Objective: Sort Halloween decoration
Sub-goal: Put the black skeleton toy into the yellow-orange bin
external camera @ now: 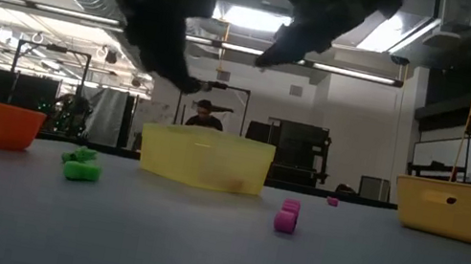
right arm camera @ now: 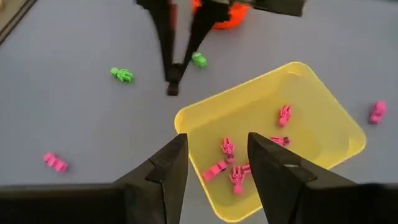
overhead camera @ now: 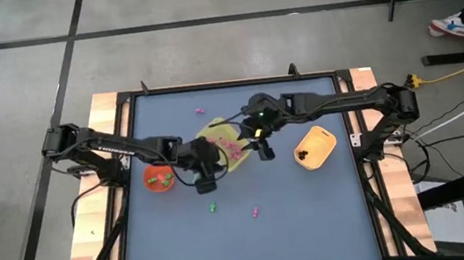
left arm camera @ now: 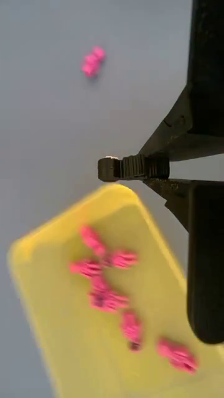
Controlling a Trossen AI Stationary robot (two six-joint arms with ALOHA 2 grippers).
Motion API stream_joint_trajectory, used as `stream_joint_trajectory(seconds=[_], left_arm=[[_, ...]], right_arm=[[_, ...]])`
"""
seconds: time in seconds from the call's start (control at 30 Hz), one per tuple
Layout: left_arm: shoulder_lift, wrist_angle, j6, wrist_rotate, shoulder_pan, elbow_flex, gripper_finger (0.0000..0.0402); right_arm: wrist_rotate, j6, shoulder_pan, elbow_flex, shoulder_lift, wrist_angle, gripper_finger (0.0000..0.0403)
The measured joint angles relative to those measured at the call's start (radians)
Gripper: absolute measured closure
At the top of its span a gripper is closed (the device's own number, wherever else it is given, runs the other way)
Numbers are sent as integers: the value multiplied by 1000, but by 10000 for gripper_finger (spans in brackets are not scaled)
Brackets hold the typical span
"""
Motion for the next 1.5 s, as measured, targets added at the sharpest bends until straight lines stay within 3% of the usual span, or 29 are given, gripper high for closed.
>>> stream_joint_trajectory(seconds=[0.33,0.67,0.97,1.5], left_arm=[[0,124,35,-165,-40,0,384],[-1,290,162,-291,-49,0,384],[-1,332,191,-341,-49,0,384],[-1,333,191,-342,-49,0,384]], right_arm=[[-90,89,1,-13,8,85,237],[-90,93,1,-13,8,90,237],[-90,93,1,-13,9,90,237],[-90,93,1,-13,9,90,241]])
